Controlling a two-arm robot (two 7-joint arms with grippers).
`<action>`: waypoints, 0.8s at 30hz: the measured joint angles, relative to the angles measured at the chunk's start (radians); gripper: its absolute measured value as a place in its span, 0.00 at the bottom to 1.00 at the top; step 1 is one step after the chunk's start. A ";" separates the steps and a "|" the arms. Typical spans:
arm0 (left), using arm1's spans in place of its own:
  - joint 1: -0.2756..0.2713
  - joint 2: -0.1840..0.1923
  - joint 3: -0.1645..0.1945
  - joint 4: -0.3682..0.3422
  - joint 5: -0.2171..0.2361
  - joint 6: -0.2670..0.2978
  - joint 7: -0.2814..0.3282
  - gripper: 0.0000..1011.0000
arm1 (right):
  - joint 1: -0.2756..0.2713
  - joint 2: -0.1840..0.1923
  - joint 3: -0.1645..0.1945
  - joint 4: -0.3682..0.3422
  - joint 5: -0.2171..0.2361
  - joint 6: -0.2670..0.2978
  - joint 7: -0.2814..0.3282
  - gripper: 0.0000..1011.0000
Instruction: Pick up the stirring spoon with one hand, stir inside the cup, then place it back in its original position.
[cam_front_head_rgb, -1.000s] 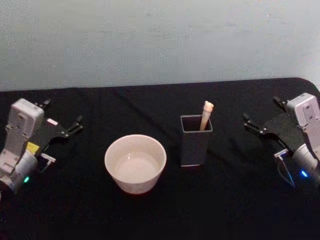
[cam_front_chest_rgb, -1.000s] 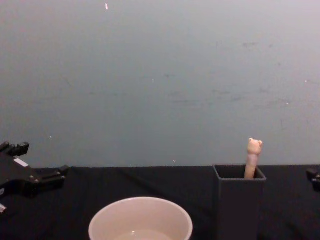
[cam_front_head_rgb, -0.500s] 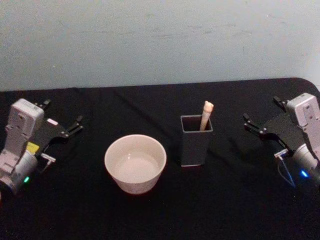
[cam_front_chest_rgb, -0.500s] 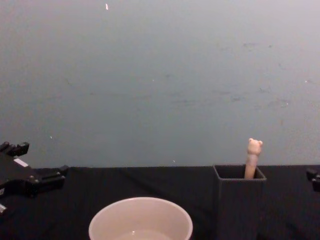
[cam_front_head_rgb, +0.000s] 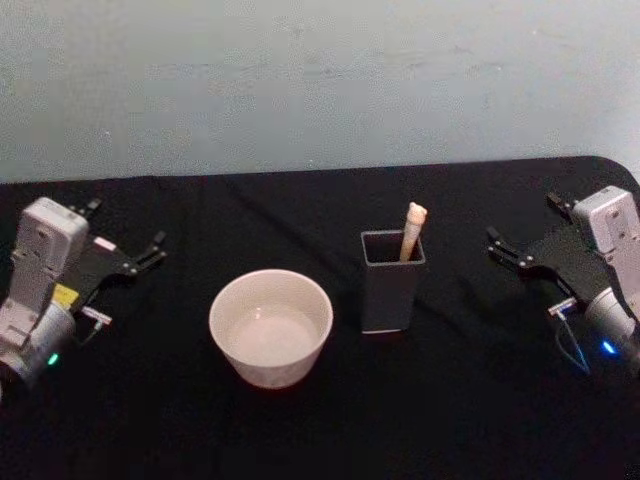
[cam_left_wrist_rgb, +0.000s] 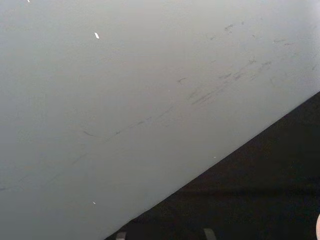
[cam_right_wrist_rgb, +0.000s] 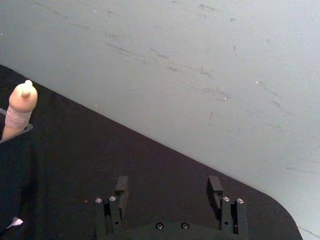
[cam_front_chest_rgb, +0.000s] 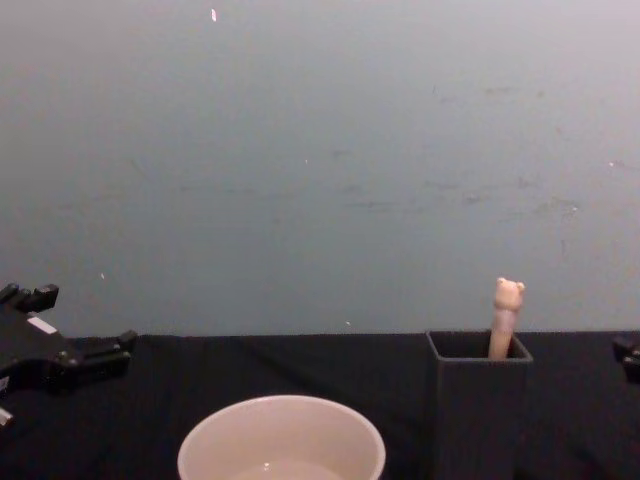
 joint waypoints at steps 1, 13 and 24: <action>0.000 0.000 0.000 0.000 0.000 0.000 0.000 0.99 | 0.000 0.000 0.000 0.000 0.000 0.000 0.000 0.99; 0.000 0.000 0.000 0.000 0.000 0.000 0.000 0.99 | 0.000 0.000 0.000 0.000 0.000 0.000 0.000 0.99; 0.000 0.000 0.000 0.000 0.000 0.000 0.000 0.99 | -0.026 0.002 0.036 -0.048 0.065 -0.014 0.110 0.99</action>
